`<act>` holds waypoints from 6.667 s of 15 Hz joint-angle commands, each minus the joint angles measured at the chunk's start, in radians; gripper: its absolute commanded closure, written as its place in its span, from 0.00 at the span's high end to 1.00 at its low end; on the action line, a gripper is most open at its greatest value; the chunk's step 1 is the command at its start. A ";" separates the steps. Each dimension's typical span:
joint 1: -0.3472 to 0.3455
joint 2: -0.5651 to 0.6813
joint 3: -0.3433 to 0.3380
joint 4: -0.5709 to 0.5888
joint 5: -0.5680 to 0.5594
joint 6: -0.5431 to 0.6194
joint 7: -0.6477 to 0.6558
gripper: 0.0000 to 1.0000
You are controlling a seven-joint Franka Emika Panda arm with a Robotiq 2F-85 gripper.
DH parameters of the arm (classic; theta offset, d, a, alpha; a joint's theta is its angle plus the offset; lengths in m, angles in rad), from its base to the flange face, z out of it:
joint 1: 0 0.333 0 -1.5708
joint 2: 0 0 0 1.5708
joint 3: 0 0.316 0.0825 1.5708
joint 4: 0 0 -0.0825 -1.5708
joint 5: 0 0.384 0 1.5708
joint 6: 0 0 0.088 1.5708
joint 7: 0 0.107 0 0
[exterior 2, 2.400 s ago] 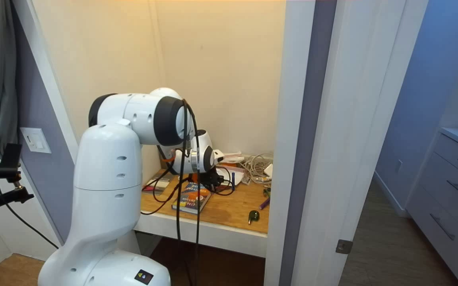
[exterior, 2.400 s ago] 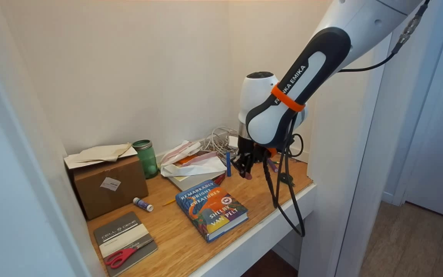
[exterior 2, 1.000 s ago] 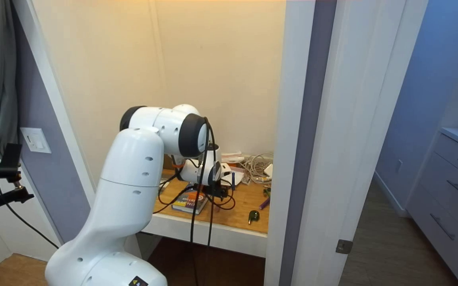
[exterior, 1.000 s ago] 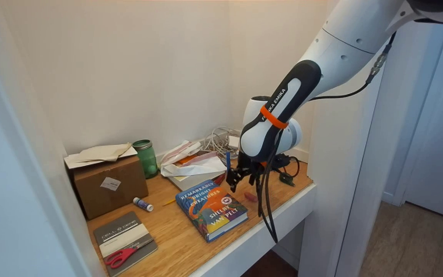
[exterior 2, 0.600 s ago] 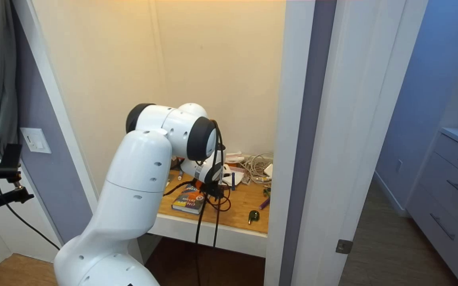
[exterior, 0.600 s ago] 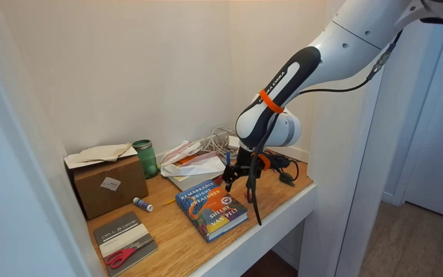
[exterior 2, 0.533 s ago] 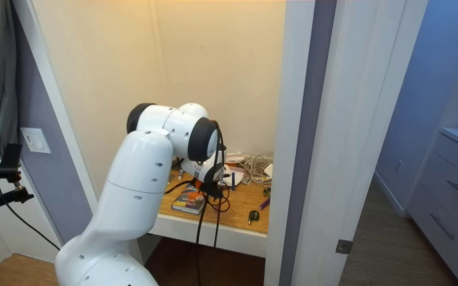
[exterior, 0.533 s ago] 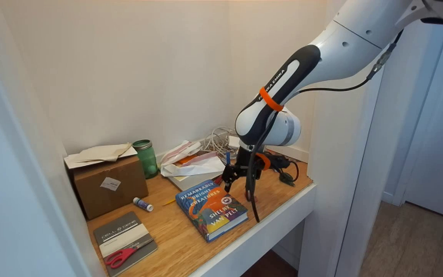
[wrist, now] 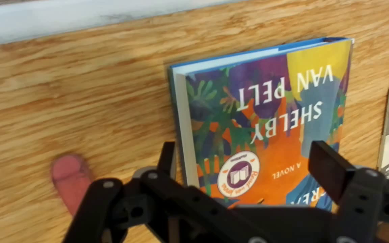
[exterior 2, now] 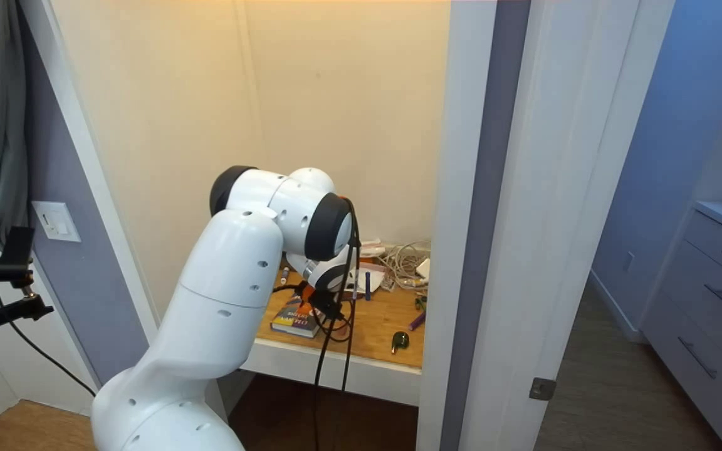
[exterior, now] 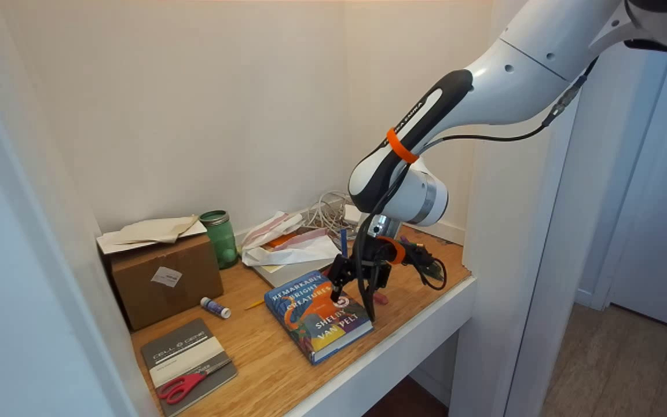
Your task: Move the purple object to the right, open the book, put the purple object inside then close the book
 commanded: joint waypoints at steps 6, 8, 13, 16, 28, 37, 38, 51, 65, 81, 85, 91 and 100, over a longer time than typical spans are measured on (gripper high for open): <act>-0.018 0.040 0.027 0.046 0.078 -0.032 -0.047 1.00; -0.022 0.030 0.039 0.052 0.086 -0.051 -0.054 1.00; -0.016 0.006 0.049 0.063 0.110 -0.110 -0.072 1.00; 0.000 -0.032 0.043 0.059 0.108 -0.126 -0.068 1.00; 0.048 -0.089 0.141 0.103 0.268 -0.196 -0.207 1.00; 0.131 -0.033 0.127 0.202 0.322 -0.292 -0.292 1.00; 0.140 -0.027 0.118 0.208 0.319 -0.293 -0.290 1.00; 0.177 0.152 0.089 0.390 0.316 -0.426 -0.294 1.00; 0.175 0.078 0.065 0.412 0.362 -0.420 -0.354 1.00; 0.288 0.348 0.023 0.599 0.264 -0.479 -0.332 1.00; 0.302 0.379 0.011 0.622 0.207 -0.470 -0.315 1.00; 0.283 0.300 0.021 0.601 0.137 -0.447 -0.312 1.00; 0.279 0.154 -0.092 0.516 -0.099 -0.343 -0.271 1.00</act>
